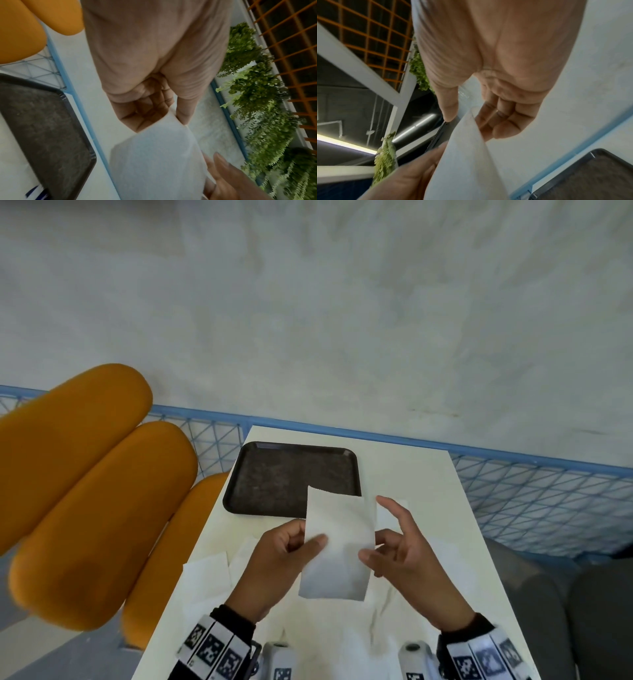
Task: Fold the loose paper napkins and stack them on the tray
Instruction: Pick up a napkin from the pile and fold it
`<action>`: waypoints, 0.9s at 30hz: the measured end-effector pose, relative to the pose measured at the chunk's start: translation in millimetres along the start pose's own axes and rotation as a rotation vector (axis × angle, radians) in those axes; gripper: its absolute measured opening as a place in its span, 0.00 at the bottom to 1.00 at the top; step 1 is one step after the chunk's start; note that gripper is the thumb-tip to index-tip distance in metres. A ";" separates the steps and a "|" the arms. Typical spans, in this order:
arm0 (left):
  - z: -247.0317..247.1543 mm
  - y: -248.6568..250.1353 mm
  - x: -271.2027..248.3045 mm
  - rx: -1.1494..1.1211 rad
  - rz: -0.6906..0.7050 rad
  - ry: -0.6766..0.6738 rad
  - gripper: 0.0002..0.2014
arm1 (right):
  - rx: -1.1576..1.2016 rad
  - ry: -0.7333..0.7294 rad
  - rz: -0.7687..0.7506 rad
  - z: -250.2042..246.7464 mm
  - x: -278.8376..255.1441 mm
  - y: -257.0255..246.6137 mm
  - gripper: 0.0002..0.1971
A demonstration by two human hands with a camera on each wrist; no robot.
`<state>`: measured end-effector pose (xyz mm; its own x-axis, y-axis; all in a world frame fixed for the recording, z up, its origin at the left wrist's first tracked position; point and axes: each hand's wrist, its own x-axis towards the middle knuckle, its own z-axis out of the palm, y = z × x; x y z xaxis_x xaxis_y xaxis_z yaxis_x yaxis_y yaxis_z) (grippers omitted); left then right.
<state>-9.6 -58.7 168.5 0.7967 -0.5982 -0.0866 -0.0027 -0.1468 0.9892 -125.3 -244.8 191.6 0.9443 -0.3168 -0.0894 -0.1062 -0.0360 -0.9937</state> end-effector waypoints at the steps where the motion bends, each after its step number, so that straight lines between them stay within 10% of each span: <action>1: -2.8 2.4 -1.3 0.028 0.016 0.008 0.06 | 0.002 0.003 -0.024 5.0 -3.7 -1.0 0.38; 14: -21.2 12.2 -9.9 0.108 0.183 0.034 0.34 | -0.176 0.169 -0.184 24.0 -6.1 12.1 0.19; 27: -32.8 11.9 -16.6 0.347 0.375 0.193 0.11 | -0.250 0.185 -0.202 27.1 -10.2 1.0 0.10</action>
<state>-3.0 -24.7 185.6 0.7993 -0.5084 0.3204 -0.4812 -0.2220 0.8480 -126.6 -215.9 189.7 0.8843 -0.4444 0.1435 -0.0176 -0.3386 -0.9408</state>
